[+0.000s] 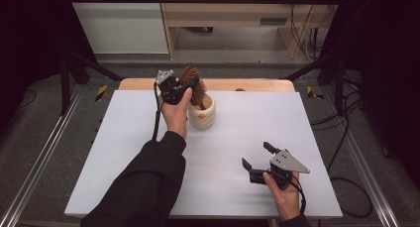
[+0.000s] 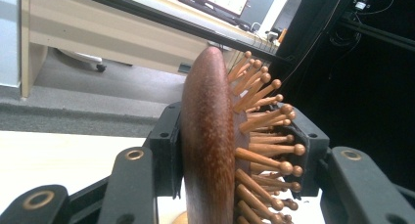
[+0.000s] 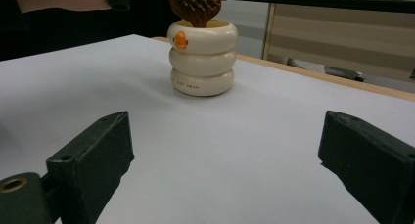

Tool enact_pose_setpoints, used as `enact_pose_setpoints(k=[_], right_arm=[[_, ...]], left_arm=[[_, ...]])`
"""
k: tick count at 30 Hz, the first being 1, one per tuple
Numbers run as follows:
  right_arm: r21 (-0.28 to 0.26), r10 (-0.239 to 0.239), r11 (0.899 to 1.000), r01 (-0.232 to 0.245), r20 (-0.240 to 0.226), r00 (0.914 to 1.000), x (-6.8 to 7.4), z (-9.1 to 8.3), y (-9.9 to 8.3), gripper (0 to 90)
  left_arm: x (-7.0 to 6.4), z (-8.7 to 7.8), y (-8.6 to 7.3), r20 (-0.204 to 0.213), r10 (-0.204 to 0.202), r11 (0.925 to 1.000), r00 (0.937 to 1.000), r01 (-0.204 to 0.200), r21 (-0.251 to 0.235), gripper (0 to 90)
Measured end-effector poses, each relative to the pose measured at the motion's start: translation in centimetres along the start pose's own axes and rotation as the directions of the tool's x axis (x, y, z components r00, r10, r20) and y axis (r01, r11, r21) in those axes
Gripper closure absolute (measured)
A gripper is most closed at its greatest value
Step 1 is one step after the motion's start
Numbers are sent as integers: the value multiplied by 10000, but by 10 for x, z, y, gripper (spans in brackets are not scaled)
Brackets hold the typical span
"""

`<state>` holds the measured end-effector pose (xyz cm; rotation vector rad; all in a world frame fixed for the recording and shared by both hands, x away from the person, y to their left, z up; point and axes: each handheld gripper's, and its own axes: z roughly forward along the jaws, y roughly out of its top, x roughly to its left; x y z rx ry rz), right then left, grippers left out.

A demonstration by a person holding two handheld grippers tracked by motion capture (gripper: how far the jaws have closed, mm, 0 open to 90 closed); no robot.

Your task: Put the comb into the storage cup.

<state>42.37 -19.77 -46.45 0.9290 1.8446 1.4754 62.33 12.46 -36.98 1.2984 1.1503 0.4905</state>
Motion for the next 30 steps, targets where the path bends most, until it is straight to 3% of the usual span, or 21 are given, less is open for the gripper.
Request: enact_pose_setpoints(k=[19, 30], right_arm=[[6, 39, 10000, -39, -4, 10000, 0, 0, 0, 62], [31, 72, 10000, -72, -18, 10000, 0, 0, 0, 62]], left_arm=[[1, 0, 0, 28, 13, 10000, 10000, -13, 7, 492], [8, -2, -1, 45, -186, 9998, 9998, 186, 1, 487]])
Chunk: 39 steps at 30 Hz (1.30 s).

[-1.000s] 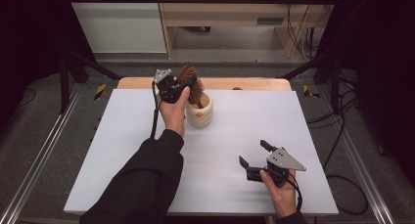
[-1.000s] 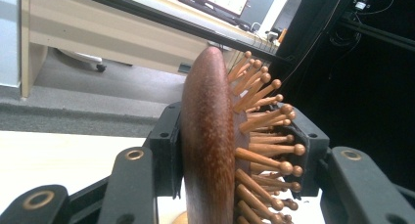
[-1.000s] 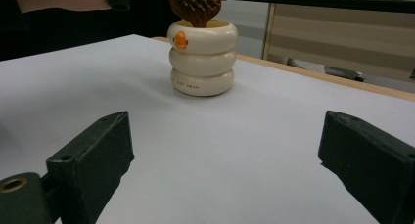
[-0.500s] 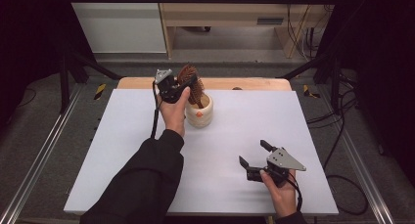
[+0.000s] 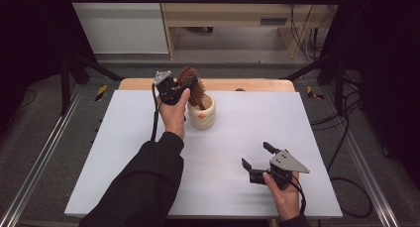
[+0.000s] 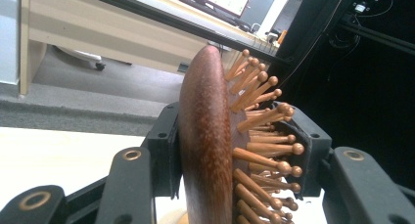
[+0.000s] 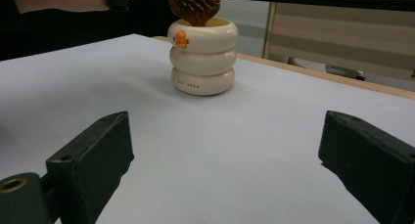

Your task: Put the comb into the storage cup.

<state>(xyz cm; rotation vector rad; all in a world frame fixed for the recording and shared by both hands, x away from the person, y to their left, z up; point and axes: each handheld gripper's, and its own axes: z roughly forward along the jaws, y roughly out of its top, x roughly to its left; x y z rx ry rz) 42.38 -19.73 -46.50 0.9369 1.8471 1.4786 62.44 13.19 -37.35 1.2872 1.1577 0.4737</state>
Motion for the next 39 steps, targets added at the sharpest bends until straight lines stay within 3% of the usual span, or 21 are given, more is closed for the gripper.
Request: enact_pose_setpoints(k=[39], right_arm=[[30, 31, 10000, -31, -89, 10000, 1, 1, 0, 58]], left_arm=[[14, -4, -2, -28, -327, 9995, 9995, 327, 15, 461]])
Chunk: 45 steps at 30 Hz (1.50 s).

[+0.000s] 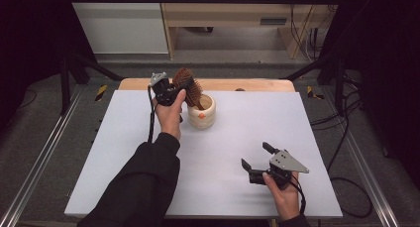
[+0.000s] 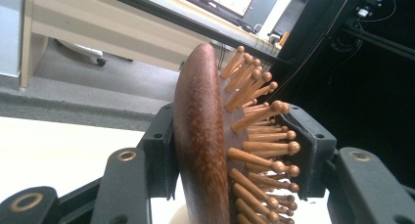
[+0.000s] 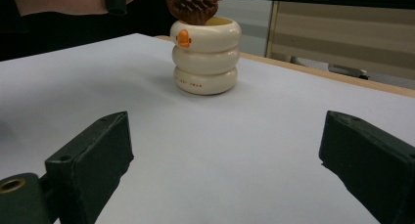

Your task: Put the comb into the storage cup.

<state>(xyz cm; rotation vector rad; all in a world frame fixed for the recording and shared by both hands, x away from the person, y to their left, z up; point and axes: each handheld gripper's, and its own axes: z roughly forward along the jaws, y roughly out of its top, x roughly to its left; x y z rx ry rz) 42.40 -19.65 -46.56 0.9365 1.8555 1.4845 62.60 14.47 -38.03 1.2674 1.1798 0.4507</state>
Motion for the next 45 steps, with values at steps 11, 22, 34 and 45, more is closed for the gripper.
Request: enact_pose_setpoints(k=[11, 22, 34, 45], right_arm=[[5, 5, 10000, -5, -14, 10000, 0, 0, 0, 58], [28, 4, 10000, -3, -28, 10000, 0, 1, 0, 58], [55, 6, 10000, -6, -51, 10000, 1, 1, -1, 58], [65, 11, 10000, -10, -45, 10000, 1, 1, -1, 58]], left_arm=[[1, -1, -1, -75, 9, 10000, 10000, -10, -41, 452], [2, 0, -2, -104, -32, 10000, 9999, 31, -54, 443], [3, 1, -2, -238, -117, 9999, 9996, 116, -60, 433], [3, 1, -3, -297, -9, 10000, 9996, 7, -52, 427]])
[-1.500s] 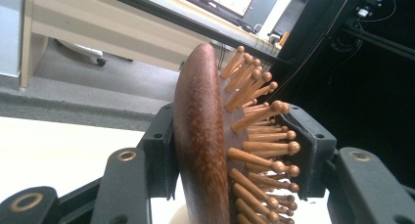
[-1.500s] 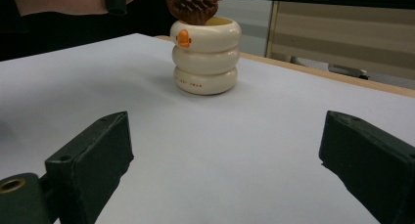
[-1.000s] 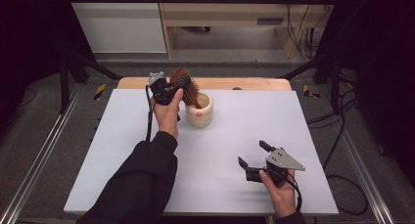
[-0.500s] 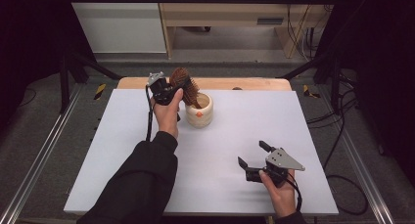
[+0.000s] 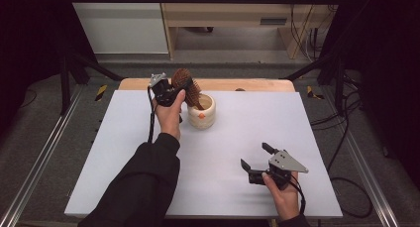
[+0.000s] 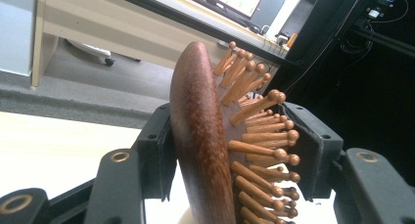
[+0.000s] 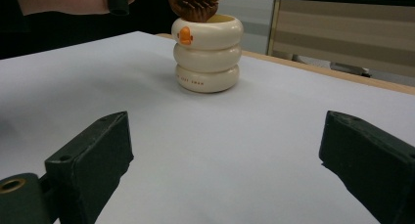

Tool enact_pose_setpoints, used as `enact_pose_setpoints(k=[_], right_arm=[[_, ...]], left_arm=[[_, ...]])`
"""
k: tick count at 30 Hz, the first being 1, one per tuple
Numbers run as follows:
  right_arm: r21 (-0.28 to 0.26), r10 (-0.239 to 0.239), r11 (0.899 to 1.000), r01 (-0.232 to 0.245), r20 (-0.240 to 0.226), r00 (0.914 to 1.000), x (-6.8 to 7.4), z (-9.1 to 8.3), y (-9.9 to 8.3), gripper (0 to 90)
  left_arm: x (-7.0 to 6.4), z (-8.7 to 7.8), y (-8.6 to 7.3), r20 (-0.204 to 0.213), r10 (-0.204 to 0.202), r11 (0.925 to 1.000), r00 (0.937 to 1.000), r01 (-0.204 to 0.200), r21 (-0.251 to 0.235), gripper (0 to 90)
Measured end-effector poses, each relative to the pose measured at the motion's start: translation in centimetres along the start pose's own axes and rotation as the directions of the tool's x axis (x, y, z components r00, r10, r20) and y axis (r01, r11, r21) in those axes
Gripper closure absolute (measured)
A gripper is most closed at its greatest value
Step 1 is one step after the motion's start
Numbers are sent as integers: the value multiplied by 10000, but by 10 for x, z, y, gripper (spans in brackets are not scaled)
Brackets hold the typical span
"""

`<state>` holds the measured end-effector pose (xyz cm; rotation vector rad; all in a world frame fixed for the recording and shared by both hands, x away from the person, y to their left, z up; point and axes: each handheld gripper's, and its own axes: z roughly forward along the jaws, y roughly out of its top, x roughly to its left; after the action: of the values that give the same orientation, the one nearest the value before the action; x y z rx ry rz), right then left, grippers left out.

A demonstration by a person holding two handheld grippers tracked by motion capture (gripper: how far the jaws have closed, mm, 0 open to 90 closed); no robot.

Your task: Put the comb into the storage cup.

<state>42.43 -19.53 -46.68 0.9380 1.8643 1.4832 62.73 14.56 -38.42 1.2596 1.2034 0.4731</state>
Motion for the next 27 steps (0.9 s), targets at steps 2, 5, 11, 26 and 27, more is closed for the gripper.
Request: enact_pose_setpoints(k=[2, 5, 11, 26, 27], right_arm=[[4, 4, 10000, -4, -1, 10000, 0, 0, 0, 58], [-6, 15, 10000, -15, 5, 10000, 0, 0, 0, 58], [0, 10, 10000, -10, 0, 10000, 0, 0, 0, 58], [4, -6, 10000, 6, -14, 10000, 0, 0, 0, 58], [13, -16, 10000, 16, -12, 10000, 0, 0, 0, 58]], left_arm=[[0, 0, 0, -9, 24, 10000, 10000, -24, -10, 425], [0, 0, 0, 0, 13, 10000, 10000, -13, -3, 423], [0, 1, -1, 25, -20, 10000, 10000, 20, 13, 417], [0, 1, -3, 84, -94, 9999, 9999, 93, 64, 364], [1, 1, -4, 86, -96, 9999, 9999, 96, 65, 363]])
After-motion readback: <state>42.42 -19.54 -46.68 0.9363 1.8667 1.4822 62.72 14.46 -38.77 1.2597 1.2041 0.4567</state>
